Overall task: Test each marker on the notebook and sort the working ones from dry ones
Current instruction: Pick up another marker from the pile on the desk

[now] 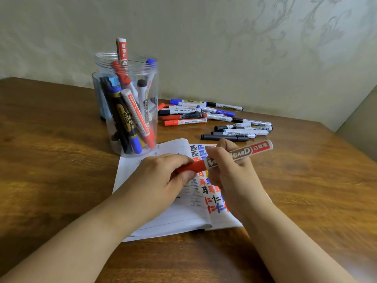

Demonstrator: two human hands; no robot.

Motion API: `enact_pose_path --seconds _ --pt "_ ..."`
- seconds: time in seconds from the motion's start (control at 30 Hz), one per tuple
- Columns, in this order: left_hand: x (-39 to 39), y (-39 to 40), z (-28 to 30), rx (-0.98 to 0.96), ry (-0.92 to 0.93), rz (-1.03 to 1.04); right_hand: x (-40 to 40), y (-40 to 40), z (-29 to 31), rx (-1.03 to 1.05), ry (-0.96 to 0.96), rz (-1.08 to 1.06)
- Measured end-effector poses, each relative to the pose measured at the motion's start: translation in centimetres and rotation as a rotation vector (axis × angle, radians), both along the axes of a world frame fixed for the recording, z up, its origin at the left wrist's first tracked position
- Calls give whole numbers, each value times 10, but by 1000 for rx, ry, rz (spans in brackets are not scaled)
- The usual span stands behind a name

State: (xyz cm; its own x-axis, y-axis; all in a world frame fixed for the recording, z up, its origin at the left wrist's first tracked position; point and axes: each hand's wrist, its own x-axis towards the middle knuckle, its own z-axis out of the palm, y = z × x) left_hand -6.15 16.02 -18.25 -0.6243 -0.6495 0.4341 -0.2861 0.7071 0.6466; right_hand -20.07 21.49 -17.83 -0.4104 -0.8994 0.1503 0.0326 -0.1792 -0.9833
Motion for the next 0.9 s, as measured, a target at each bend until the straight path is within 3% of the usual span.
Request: enact_pose_path --seconds 0.2,0.37,0.5,0.6,0.73,0.9 --pt "1 3 0 -65 13 -27 8 1 -3 -69 -99 26" --pt "1 6 2 -96 -29 -30 9 1 -6 -80 -61 12" --pt "1 1 5 -51 -65 26 7 -2 -2 -23 8 -23" --pt "5 -8 9 -84 -52 105 -3 -1 14 -76 -72 -78" --pt "15 -18 12 -134 78 219 -12 -5 31 -137 86 -113" --pt "21 -34 7 -201 176 415 -13 -37 89 -423 209 -223"
